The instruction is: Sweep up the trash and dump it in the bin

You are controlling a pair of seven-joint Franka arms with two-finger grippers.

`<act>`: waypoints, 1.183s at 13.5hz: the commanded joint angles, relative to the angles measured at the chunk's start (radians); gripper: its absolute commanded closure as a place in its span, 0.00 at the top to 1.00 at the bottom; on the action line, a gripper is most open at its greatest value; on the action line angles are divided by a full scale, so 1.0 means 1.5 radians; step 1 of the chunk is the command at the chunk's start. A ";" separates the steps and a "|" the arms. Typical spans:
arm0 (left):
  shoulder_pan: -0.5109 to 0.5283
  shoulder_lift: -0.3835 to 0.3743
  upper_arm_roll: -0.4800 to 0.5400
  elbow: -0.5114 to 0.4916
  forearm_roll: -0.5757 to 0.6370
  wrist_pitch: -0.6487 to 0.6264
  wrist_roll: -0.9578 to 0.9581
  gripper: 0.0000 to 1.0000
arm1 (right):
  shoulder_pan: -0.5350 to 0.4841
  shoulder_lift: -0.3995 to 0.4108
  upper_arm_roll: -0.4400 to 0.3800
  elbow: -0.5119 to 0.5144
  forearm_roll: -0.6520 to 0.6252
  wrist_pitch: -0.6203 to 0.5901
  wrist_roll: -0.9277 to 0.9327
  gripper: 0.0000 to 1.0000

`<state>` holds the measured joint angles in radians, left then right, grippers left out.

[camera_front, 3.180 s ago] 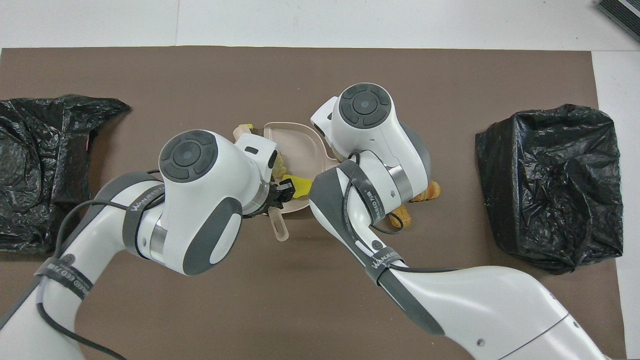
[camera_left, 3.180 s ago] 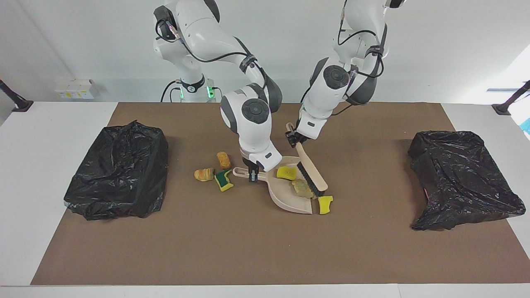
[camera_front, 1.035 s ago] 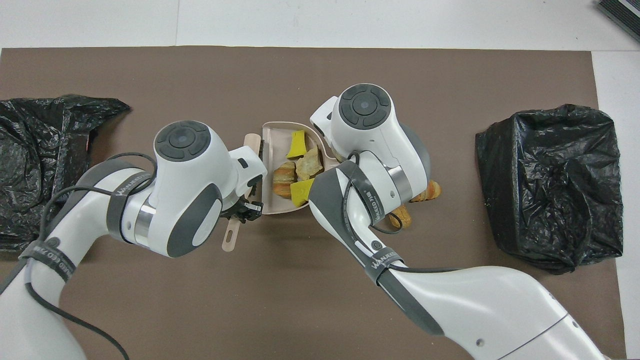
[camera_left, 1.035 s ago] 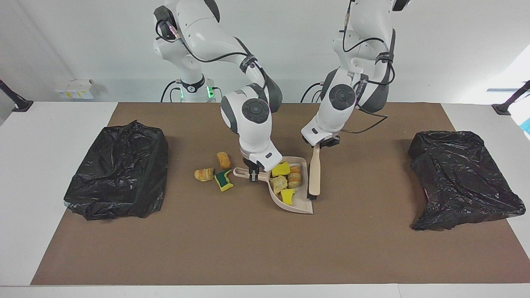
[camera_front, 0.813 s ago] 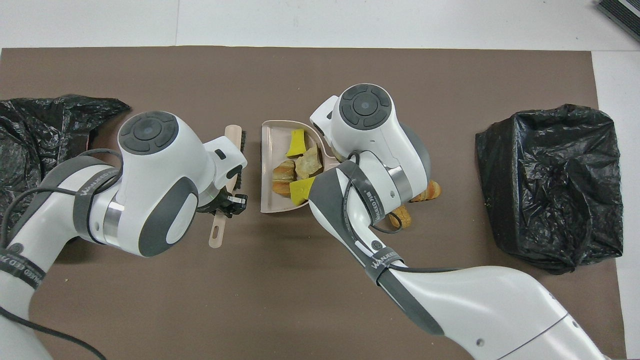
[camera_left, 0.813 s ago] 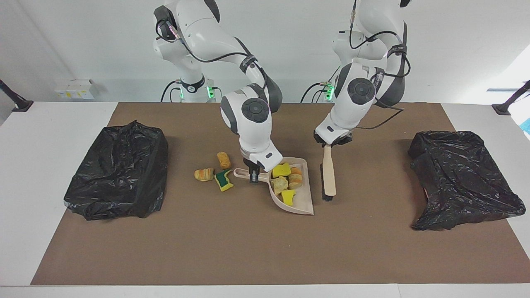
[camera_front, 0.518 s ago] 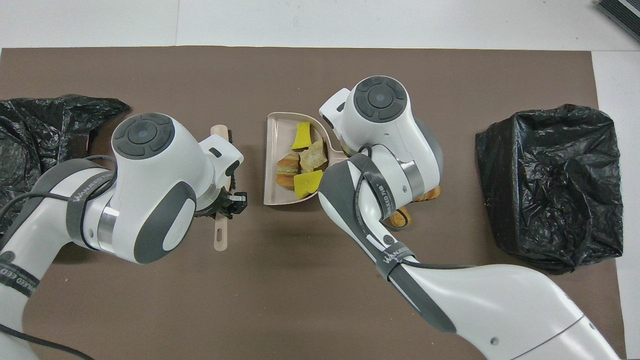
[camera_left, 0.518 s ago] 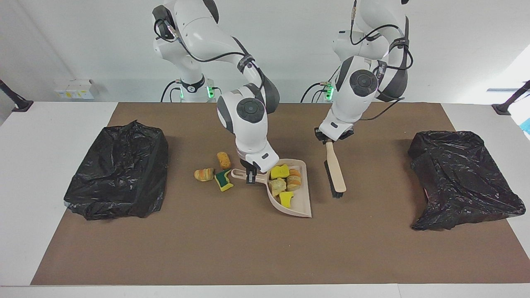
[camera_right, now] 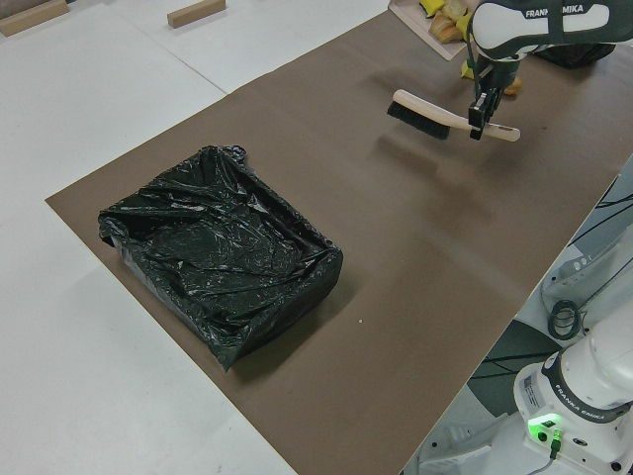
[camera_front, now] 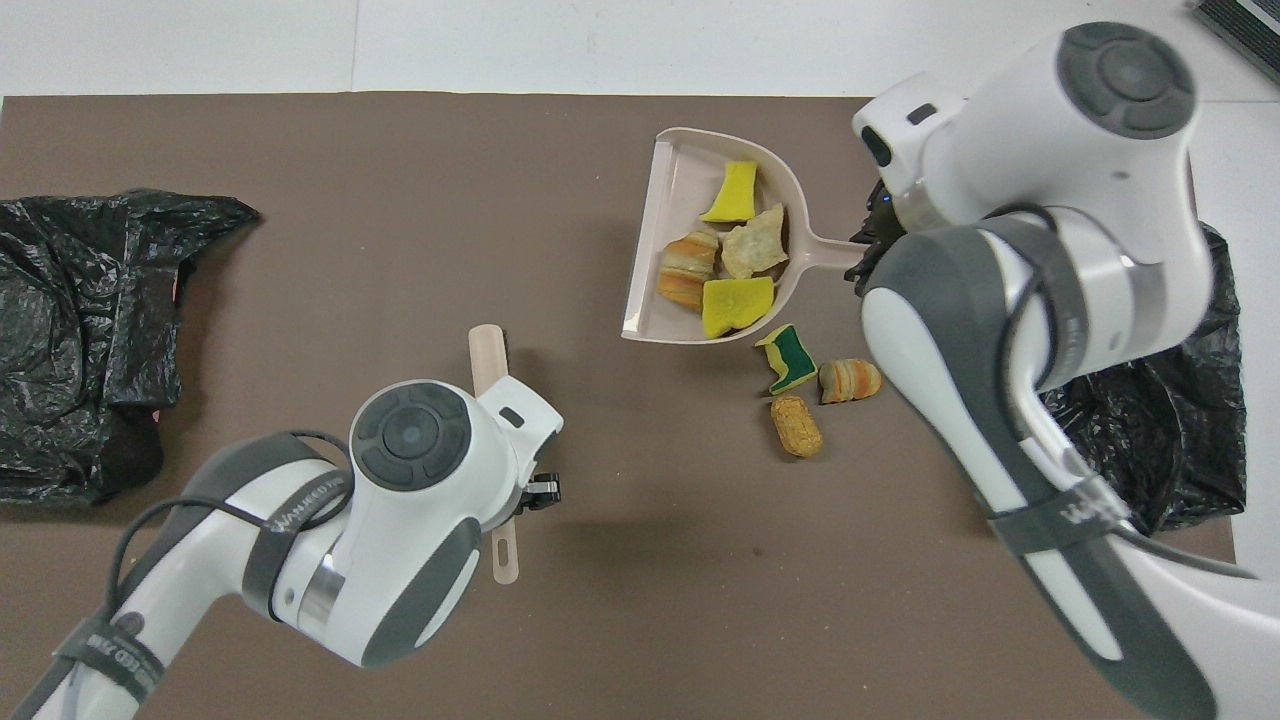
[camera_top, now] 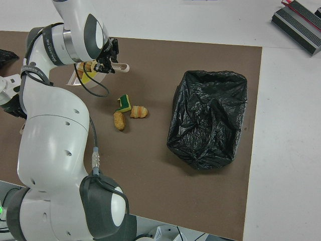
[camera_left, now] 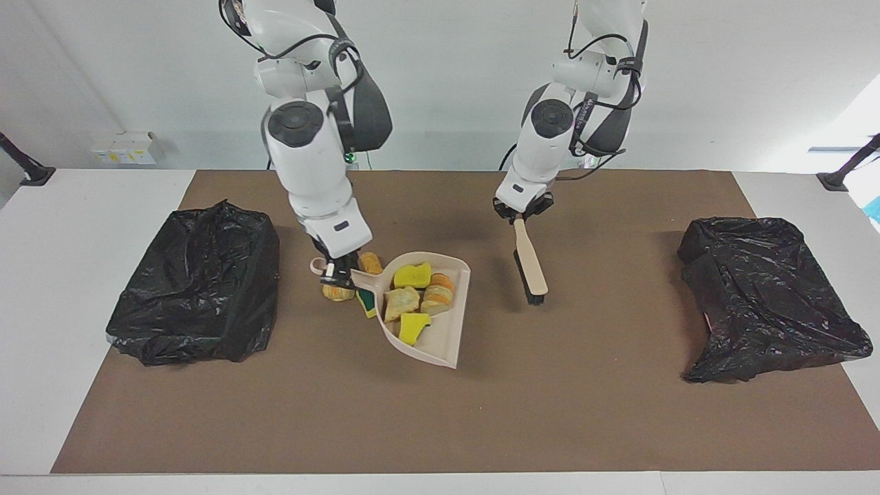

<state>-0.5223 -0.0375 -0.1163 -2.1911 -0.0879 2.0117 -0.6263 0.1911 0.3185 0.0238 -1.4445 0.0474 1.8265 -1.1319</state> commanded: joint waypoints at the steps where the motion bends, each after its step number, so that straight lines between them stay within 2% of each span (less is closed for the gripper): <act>1: -0.082 -0.051 0.008 -0.073 0.000 0.037 -0.061 0.00 | -0.071 -0.050 0.007 -0.022 0.032 -0.025 -0.041 0.00; 4: -0.171 -0.043 0.008 -0.135 -0.007 0.144 -0.139 0.00 | -0.155 -0.072 0.004 -0.021 0.033 -0.051 -0.096 0.00; 7: -0.181 -0.038 0.008 -0.147 -0.050 0.162 -0.134 0.02 | -0.231 -0.076 0.002 -0.022 0.032 -0.081 -0.185 0.00; 8: -0.176 -0.034 0.009 -0.146 -0.051 0.161 -0.132 0.18 | -0.261 -0.079 0.001 -0.022 0.026 -0.081 -0.212 0.00; 9: -0.173 -0.031 0.011 -0.140 -0.051 0.160 -0.129 0.52 | -0.287 -0.082 0.001 -0.027 0.022 -0.081 -0.236 0.00; 10: -0.163 -0.022 0.012 -0.127 -0.051 0.157 -0.126 1.00 | -0.308 -0.087 -0.001 -0.028 0.020 -0.083 -0.265 0.00; 13: -0.101 -0.010 0.013 -0.087 -0.049 0.143 -0.100 1.00 | -0.374 -0.104 -0.002 -0.049 0.015 -0.080 -0.354 0.00; 16: -0.016 -0.006 0.013 -0.054 -0.043 0.144 -0.016 1.00 | -0.416 -0.144 -0.002 -0.115 -0.026 -0.051 -0.436 0.00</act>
<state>-0.6229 -0.0643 -0.0903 -2.3181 -0.1495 2.2357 -0.7315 -0.3966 0.1820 0.0095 -1.5088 0.0436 1.7160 -1.7197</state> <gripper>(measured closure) 0.009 0.674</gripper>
